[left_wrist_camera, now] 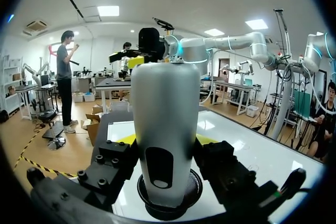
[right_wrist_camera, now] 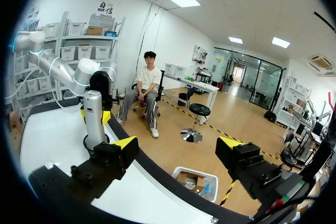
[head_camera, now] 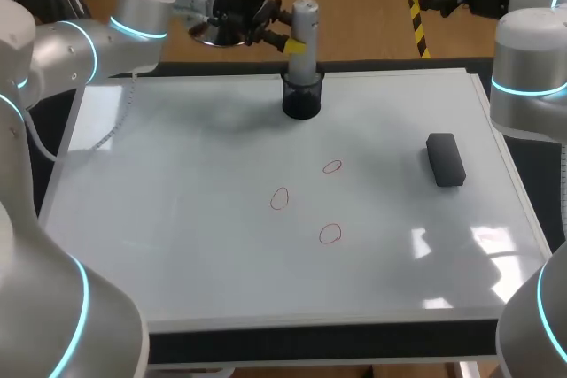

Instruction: Pick up the inspection probe, press it on each red-marked spot on the whiteboard one by one, put down the probe, pick up the eraser, and wipe off all the red marks.

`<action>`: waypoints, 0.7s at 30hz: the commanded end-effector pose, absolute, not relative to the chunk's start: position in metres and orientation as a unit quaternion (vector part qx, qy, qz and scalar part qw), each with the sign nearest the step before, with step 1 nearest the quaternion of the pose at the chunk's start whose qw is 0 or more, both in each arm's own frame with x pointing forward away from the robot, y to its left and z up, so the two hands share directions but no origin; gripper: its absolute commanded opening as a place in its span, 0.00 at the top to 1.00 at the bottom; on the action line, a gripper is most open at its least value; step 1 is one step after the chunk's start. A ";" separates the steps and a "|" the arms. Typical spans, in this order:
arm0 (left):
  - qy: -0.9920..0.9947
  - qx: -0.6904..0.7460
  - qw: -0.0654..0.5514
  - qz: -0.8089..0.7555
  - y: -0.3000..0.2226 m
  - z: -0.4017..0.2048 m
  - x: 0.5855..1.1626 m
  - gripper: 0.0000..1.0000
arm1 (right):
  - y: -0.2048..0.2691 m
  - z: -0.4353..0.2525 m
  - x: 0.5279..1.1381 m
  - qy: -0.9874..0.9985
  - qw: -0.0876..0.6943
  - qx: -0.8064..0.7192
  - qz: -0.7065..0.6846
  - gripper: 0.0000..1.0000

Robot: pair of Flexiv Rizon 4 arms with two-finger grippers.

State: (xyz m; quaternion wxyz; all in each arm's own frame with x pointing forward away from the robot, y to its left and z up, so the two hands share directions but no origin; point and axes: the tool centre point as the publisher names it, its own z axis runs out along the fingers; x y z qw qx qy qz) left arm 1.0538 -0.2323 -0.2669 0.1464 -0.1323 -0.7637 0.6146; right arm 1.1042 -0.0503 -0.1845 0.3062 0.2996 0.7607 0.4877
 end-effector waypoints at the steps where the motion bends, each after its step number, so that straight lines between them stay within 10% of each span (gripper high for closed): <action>1: -0.777 -0.094 0.096 0.615 -0.231 -0.253 1.038 1.00 | -0.050 -0.184 1.104 0.761 0.306 0.300 0.488 0.00; 21: -0.787 -0.023 0.032 0.615 -0.222 -0.227 1.031 1.00 | -0.050 -0.184 1.104 0.761 0.306 0.300 0.488 0.00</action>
